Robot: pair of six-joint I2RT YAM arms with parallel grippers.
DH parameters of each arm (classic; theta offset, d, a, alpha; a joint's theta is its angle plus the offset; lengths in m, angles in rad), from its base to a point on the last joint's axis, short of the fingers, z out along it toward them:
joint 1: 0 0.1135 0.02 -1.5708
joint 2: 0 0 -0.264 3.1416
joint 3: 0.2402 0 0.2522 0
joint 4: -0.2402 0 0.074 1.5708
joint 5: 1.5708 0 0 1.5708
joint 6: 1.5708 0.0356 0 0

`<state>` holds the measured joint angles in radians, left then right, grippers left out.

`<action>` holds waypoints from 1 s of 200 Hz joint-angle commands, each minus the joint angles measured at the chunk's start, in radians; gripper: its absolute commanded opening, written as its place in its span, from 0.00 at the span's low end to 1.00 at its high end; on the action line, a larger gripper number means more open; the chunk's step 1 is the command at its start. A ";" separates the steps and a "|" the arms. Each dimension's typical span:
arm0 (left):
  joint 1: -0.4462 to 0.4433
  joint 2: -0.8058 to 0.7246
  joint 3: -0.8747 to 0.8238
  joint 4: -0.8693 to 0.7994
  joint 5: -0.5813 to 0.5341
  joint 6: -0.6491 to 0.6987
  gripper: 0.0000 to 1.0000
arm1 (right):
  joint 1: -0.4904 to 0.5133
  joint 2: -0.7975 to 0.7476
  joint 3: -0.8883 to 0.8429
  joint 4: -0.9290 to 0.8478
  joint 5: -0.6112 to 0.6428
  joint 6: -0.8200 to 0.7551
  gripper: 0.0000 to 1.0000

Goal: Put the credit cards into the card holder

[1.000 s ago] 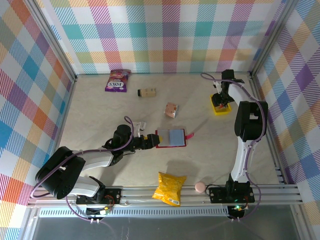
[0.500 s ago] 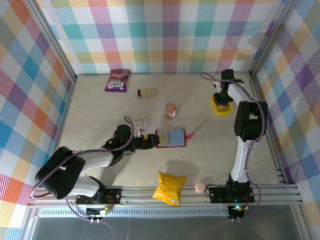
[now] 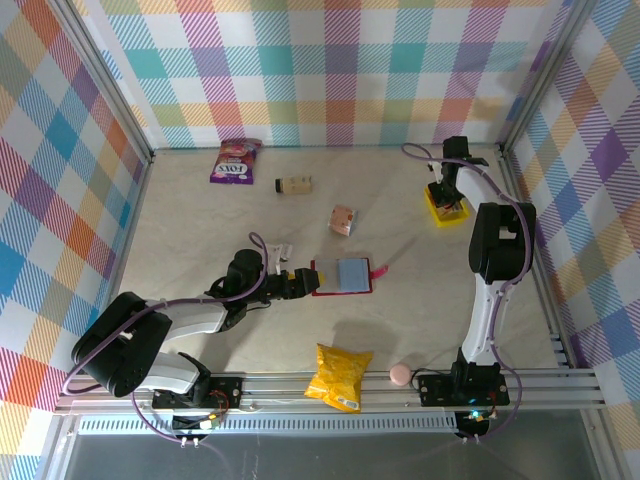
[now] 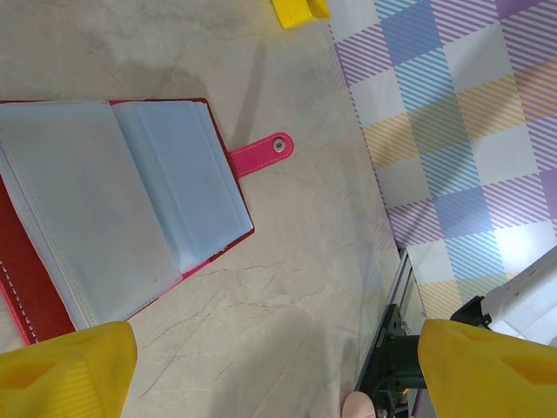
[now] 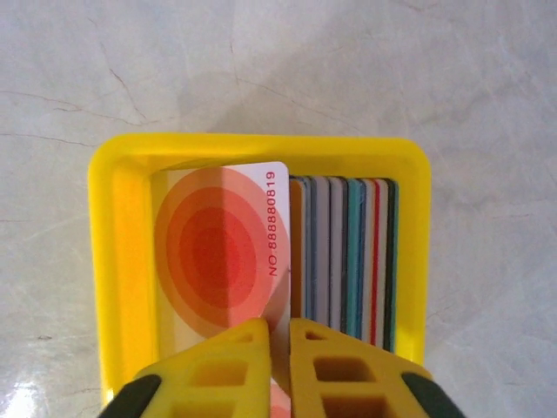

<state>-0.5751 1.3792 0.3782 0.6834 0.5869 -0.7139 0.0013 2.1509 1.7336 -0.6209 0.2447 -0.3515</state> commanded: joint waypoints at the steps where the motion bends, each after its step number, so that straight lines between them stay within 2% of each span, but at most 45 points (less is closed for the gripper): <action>1: -0.009 0.011 0.018 0.007 0.016 0.019 0.84 | -0.002 -0.040 -0.008 0.007 0.005 0.009 0.04; 30: -0.009 0.011 0.018 0.006 0.017 0.018 0.84 | -0.001 -0.059 -0.009 0.003 -0.028 0.021 0.00; 73: -0.011 0.003 0.016 0.006 0.017 0.018 0.84 | -0.001 -0.090 -0.012 -0.006 -0.093 0.041 0.00; 118: -0.012 -0.015 0.014 0.004 0.018 0.014 0.84 | -0.001 -0.123 -0.017 -0.025 -0.218 0.078 0.00; 154: -0.018 -0.026 0.013 -0.003 0.014 0.017 0.84 | -0.001 -0.157 -0.032 -0.027 -0.247 0.102 0.00; 179: -0.020 -0.029 0.015 -0.011 0.008 0.022 0.84 | 0.000 -0.237 -0.072 -0.012 -0.245 0.135 0.00; 200: -0.022 -0.032 0.015 -0.010 0.008 0.021 0.84 | 0.006 -0.348 -0.143 0.014 -0.297 0.191 0.00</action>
<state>-0.5880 1.3693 0.3782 0.6796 0.5861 -0.7132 -0.0002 1.9514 1.6440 -0.6212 0.0238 -0.2379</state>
